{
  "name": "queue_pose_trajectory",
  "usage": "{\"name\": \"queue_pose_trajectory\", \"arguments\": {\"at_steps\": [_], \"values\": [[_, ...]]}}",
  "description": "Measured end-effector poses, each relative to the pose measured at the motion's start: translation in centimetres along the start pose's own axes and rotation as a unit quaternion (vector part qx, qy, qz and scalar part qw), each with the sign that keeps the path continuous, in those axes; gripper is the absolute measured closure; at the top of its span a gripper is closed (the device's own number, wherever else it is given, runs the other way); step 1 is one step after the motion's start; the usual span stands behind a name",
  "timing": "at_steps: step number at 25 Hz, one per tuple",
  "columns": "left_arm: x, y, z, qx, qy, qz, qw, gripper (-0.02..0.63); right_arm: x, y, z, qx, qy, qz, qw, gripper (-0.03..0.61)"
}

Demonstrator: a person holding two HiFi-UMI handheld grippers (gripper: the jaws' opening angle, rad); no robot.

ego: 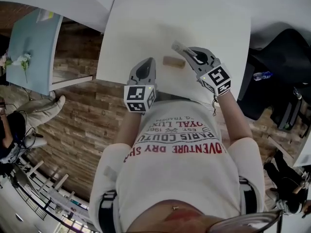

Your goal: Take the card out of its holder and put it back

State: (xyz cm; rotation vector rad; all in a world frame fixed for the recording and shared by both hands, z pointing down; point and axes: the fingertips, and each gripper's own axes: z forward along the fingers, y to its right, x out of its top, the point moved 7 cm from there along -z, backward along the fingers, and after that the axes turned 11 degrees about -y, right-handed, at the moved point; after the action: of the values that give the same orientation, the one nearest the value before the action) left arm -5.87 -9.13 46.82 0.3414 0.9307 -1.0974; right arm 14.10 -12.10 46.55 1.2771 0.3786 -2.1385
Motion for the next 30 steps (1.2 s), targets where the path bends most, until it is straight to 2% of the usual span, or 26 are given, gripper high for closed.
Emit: {"name": "queue_pose_trajectory", "arguments": {"at_steps": [5, 15, 19, 30], "values": [[-0.9, -0.2, -0.3, 0.019, -0.007, -0.012, 0.9997, 0.589, 0.1, -0.9, 1.4, 0.081, -0.011, -0.055, 0.995, 0.543], [-1.7, -0.7, -0.9, 0.032, -0.007, -0.022, 0.9992, 0.589, 0.1, -2.0, 2.7, 0.162, -0.04, -0.087, 0.982, 0.543], [-1.5, -0.7, -0.9, 0.032, -0.005, -0.017, 0.9993, 0.589, -0.4, -2.2, 2.9, 0.173, -0.052, -0.098, 0.979, 0.543], [-1.5, -0.9, -0.7, 0.027, -0.007, -0.01, 0.9996, 0.589, -0.6, -1.9, 3.0, 0.174, -0.048, -0.086, 0.98, 0.543]]}}
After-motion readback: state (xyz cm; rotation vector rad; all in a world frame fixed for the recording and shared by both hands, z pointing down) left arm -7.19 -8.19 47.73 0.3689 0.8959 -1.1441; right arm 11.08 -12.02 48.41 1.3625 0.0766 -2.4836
